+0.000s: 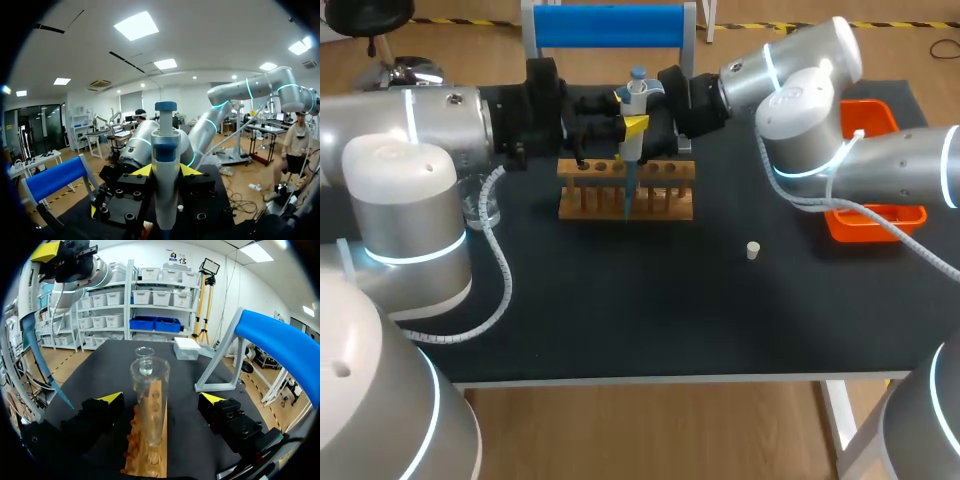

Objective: Invert the test tube, pick up the pipette, mount the tip to pipette, aspirate from beaker and dispense into the tube, eject the tip, return the pipette, and cap with the stopper.

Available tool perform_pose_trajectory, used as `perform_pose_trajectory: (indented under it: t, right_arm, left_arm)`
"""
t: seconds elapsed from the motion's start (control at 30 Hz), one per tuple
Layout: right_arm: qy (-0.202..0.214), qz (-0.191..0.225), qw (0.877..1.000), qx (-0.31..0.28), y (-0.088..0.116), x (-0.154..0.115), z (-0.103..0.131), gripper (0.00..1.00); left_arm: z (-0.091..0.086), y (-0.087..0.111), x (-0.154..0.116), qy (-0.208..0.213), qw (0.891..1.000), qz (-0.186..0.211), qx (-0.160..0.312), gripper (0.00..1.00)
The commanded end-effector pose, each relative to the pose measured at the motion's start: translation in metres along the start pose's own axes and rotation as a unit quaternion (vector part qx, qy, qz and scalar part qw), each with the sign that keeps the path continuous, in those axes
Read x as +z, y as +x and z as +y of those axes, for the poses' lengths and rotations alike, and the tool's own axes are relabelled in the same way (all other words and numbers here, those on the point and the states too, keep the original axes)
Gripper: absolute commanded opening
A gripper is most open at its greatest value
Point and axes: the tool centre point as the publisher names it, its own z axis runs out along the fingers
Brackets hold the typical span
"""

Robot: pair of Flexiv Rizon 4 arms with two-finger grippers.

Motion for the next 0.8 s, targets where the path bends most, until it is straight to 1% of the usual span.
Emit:
perform_pose_trajectory:
  t: [0.03,0.33,0.53,0.63,0.8]
  right_arm:
    - [-0.002,-0.002,1.000,-0.001,0.012,-0.023,-0.004,1.00]
    - [-0.017,-0.003,1.000,0.001,0.042,-0.067,-0.003,1.00]
    - [-0.046,0.000,0.999,0.000,0.068,-0.093,0.005,1.00]
    - [-0.069,0.001,0.998,-0.003,0.083,-0.105,0.012,1.00]
    - [-0.133,0.005,0.991,0.002,0.104,-0.119,0.020,1.00]
  left_arm:
    - [0.000,-0.001,0.000,0.000,1.000,0.001,0.000,0.00]
    - [0.000,-0.001,0.000,0.000,1.000,0.001,0.000,0.00]
    - [0.000,-0.001,0.000,0.000,1.000,0.001,0.000,0.00]
    - [0.000,-0.001,0.000,0.000,1.000,0.001,0.000,0.00]
    - [0.000,-0.001,0.000,0.000,1.000,0.001,0.000,0.00]
